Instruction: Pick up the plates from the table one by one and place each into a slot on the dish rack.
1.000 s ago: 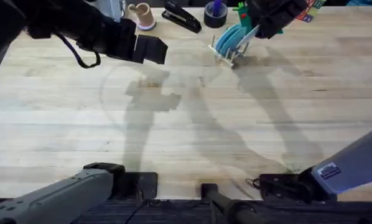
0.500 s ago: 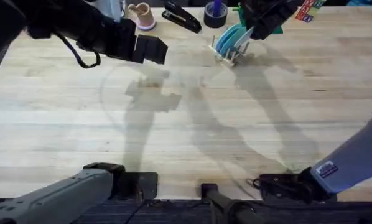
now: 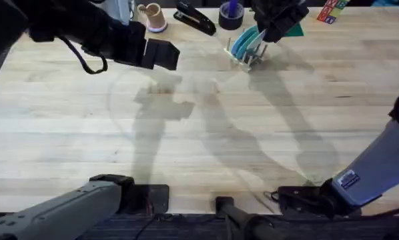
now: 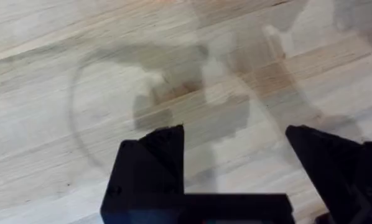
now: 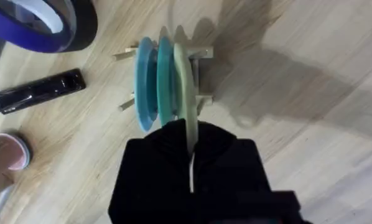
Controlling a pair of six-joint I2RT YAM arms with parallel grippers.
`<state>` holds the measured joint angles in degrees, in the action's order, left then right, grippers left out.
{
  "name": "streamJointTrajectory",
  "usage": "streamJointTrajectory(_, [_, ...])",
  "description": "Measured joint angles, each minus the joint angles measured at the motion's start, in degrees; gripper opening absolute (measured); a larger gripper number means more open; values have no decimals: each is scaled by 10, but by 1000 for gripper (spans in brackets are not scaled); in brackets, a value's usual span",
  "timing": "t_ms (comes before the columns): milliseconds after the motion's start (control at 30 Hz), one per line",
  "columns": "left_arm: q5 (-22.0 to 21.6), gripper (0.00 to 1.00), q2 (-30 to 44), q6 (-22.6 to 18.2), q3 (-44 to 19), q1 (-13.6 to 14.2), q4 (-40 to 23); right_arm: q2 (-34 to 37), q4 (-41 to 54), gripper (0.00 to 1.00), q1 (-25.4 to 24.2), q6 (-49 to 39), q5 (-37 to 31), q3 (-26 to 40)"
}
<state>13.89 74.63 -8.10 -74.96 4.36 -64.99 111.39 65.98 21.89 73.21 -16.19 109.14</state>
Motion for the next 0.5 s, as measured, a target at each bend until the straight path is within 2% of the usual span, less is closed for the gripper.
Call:
streamJointTrajectory(300, [0, 994, 0, 0, 0, 0, 0, 1, 0, 33, -2, 0, 0, 0])
streamJointTrajectory(500, [0, 995, 0, 0, 0, 0, 0, 38, 0, 33, -3, 0, 2, 1])
